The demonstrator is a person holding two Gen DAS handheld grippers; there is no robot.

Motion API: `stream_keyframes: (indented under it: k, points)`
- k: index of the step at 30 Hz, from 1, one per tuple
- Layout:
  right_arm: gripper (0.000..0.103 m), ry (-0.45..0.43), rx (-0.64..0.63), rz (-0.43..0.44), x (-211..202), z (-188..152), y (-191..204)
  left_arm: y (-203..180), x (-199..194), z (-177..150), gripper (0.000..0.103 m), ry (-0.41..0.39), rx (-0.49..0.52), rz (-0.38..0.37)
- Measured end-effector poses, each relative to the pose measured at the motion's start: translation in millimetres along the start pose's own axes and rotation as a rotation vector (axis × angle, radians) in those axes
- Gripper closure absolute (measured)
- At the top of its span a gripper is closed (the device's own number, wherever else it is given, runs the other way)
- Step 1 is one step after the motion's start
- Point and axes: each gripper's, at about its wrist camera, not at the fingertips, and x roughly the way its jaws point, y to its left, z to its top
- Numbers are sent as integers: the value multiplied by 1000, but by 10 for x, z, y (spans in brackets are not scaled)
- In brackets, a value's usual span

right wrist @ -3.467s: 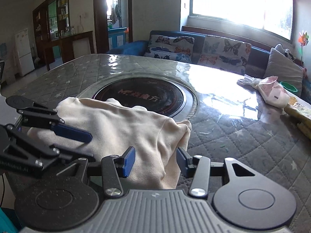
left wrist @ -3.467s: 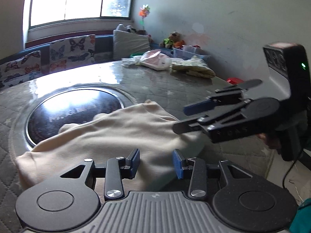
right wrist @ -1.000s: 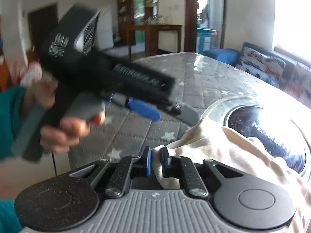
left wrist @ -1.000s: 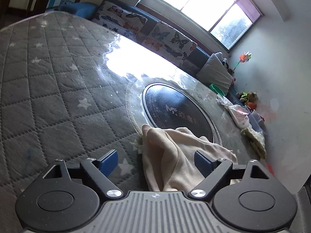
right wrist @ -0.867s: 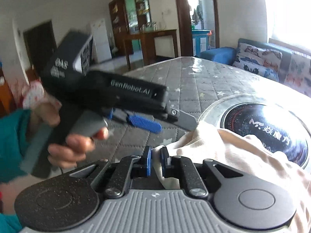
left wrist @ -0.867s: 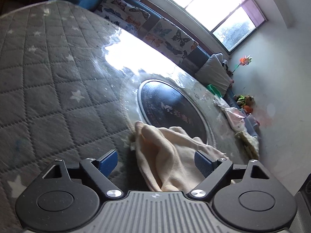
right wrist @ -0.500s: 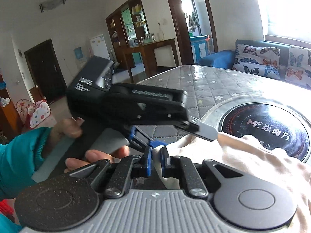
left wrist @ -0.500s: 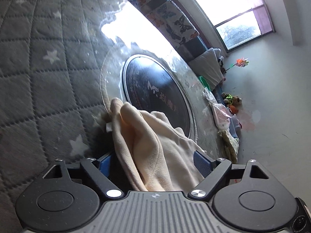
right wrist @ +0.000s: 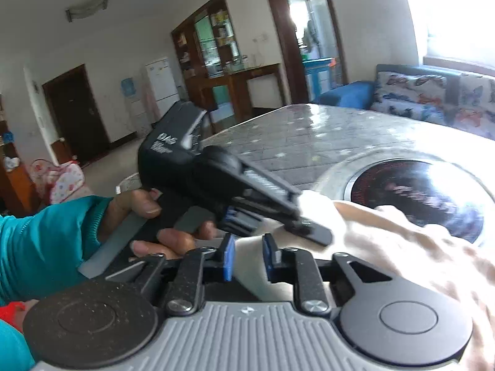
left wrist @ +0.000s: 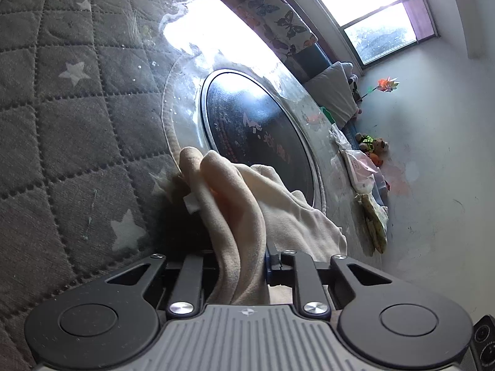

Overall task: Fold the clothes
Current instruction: 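Lift the folded sweatshirt with both grippers and carry it across the table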

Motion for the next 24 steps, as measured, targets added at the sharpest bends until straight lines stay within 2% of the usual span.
stream_keyframes:
  k: [3, 9, 12, 15, 18, 22, 24]
  points:
    - [78, -5, 30, -90, -147, -36, -149, -23, -8, -6, 83, -7, 30, 13]
    - [73, 19, 158, -396, -407, -190, -827, -115, 1, -18, 81, -18, 108, 53]
    - [70, 26, 241, -491, -450, -288, -1160, -134, 14, -10, 81, -18, 123, 61]
    - [70, 14, 330, -508, -451, -353, -1411, -138, 18, 5, 81, -17, 128, 67]
    - [70, 17, 397, -481, -399, -422, -1551, -151, 23, 12, 81, -17, 139, 75]
    - [71, 2, 414, -465, -329, -455, -1584, -173, 31, 19, 81, -18, 157, 86]
    - [85, -14, 425, -461, -350, -449, -1553, -192, 36, 20, 82, -20, 168, 94]
